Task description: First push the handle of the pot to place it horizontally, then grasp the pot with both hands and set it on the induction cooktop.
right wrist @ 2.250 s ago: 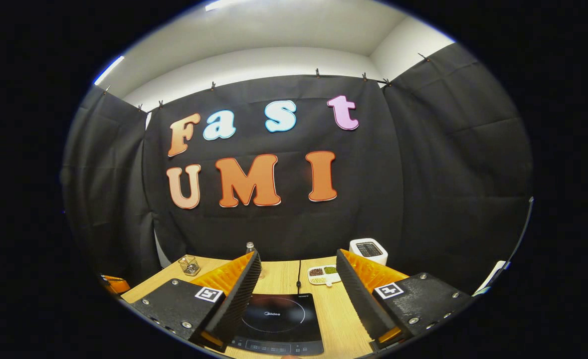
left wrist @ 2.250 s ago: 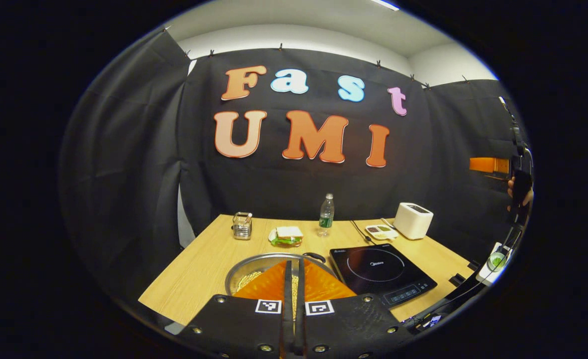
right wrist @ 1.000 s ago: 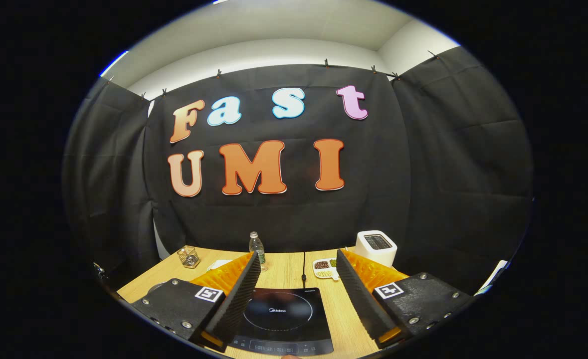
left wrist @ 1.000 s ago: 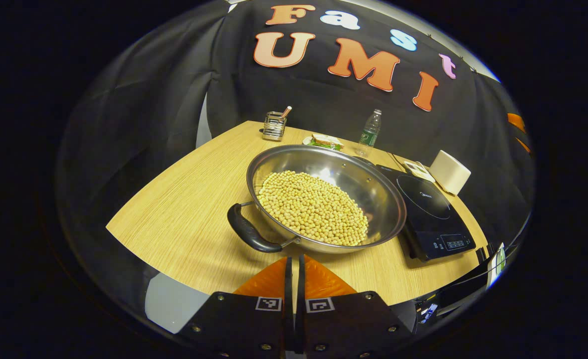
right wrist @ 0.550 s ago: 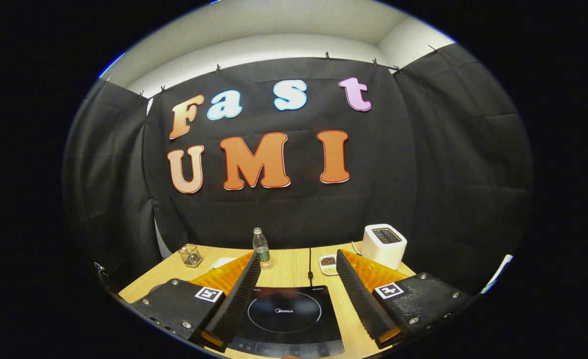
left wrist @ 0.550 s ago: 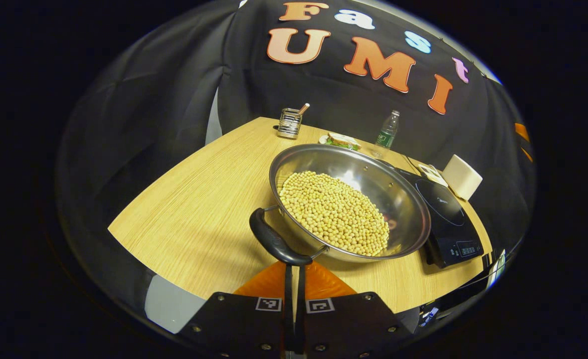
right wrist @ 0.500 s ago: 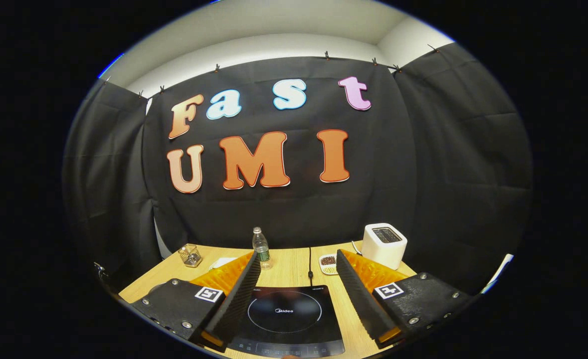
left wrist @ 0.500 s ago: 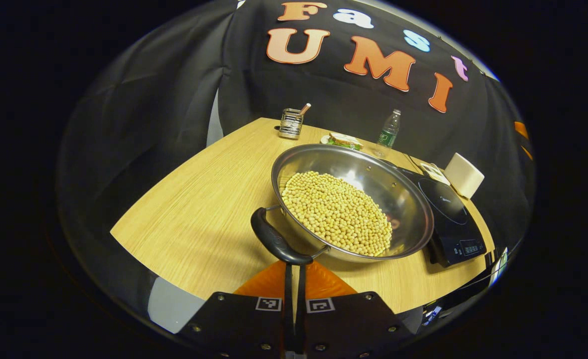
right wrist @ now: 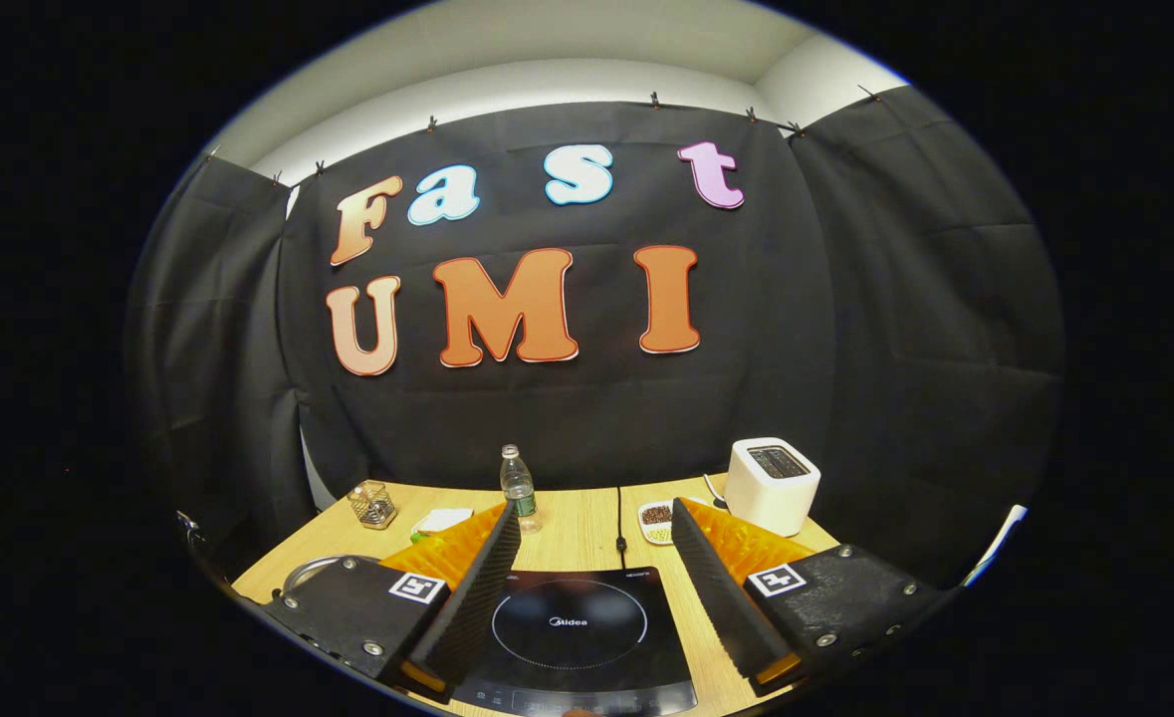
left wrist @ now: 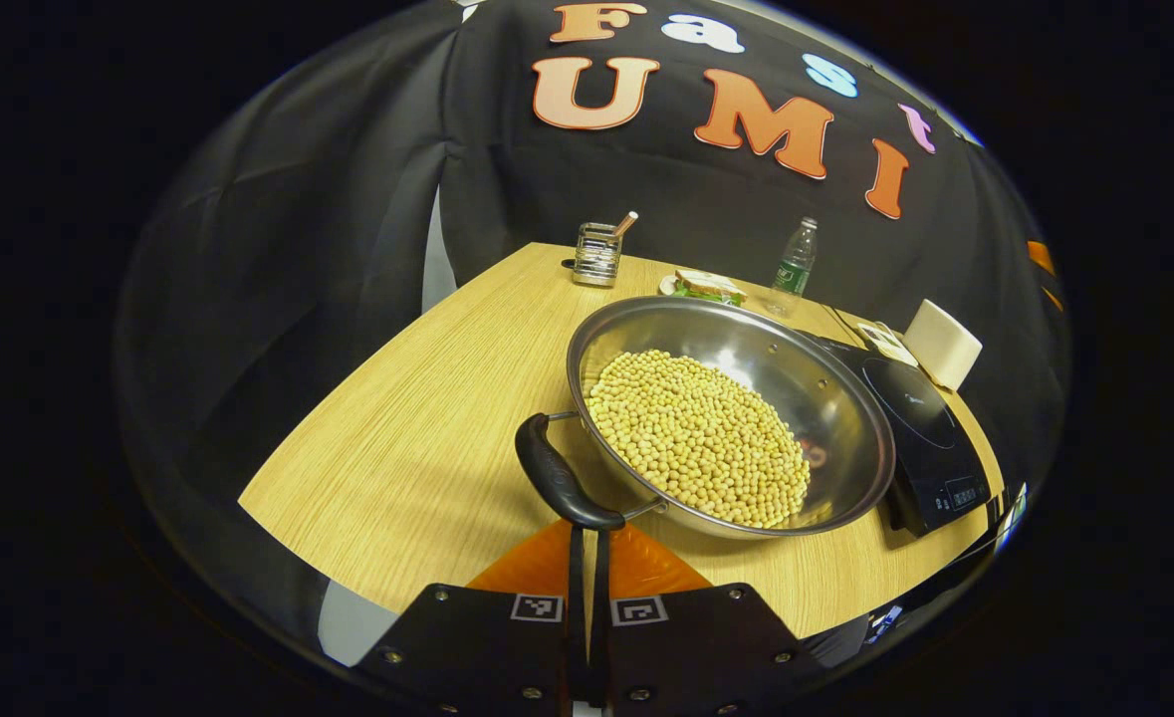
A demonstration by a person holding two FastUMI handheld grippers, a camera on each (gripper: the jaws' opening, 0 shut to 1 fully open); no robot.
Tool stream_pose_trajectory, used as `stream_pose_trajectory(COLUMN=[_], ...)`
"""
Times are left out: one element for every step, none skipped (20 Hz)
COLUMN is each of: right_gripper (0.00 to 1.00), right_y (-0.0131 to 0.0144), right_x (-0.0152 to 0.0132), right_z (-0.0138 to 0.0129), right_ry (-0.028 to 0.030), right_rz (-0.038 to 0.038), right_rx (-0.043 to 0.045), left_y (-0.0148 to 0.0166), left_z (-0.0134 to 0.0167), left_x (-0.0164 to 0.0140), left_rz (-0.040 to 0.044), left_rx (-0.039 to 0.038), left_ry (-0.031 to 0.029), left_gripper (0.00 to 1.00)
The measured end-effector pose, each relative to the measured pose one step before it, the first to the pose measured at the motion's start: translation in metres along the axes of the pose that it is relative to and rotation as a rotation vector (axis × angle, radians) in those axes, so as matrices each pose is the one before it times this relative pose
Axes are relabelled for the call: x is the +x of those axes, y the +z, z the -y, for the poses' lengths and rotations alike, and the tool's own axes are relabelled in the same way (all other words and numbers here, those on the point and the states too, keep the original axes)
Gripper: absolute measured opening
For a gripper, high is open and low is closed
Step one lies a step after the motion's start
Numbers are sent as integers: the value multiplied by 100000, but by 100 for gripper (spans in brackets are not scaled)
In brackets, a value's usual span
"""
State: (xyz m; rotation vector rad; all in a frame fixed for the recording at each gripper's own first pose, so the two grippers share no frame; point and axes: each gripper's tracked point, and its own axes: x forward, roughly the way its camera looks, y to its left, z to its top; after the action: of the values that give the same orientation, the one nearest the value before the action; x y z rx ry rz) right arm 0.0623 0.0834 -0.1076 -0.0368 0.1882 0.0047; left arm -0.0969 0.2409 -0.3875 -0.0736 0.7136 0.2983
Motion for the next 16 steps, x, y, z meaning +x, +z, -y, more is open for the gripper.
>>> stream_pose_trajectory(right_gripper=[95, 95, 95, 95, 95, 95, 95, 95, 95, 95, 95, 95, 95, 95, 95, 95], right_y=[26, 108, 56, -77, -73, -75, -130, -119, -54, -64, 18, -12, 81, 171, 112, -2], right_x=[121, 116, 188, 54, 187, 144, 220, 169, 253, 118, 179, 149, 291, 325, 228, 177], right_z=[-9, -130, -213, -39, -125, -227, -132, -43, -89, 12, 43, 21, -67, 52, 11, 68], right_ry=[-178, 89, 282, 285, 265, 167, 109, 209, 251, 190, 166, 164, 84, -11, 15, -88], right_rz=[282, 269, 258, 92, -22, -76, -209, -212, -151, -119, -26, 85, 170, 240, 187, 233], right_rx=[-403, -167, 8, 58, -128, -289, -368, -200, 20, 122, 47, 41, 178, 294, 224, 107], left_y=[73, 269, 232, 150, 189, 186, 197, 276, 166, 293, 167, 234, 255, 174, 147, 260], left_z=[-292, -260, -146, -199, -318, -264, -310, -191, -267, -244, -269, -163, -258, -162, -212, -102], left_x=[67, 206, 330, 103, 334, 206, 211, 211, 310, 320, 219, 334, 297, 281, 232, 240], left_rz=[-35, -49, 160, 122, 165, 100, -5, 28, -38, -146, -109, -94, 97, 106, 96, 66], left_rx=[-67, -178, 89, 369, 507, 360, 261, 209, 228, -52, -208, -259, -741, -774, -261, 256], left_ry=[215, 281, 128, 366, 366, 388, 333, 394, 463, 491, 355, 332, 570, 503, 216, 263], left_gripper=[3, 3, 3, 2, 2, 2, 2, 2, 2, 2, 2, 2, 2, 2, 2, 2])
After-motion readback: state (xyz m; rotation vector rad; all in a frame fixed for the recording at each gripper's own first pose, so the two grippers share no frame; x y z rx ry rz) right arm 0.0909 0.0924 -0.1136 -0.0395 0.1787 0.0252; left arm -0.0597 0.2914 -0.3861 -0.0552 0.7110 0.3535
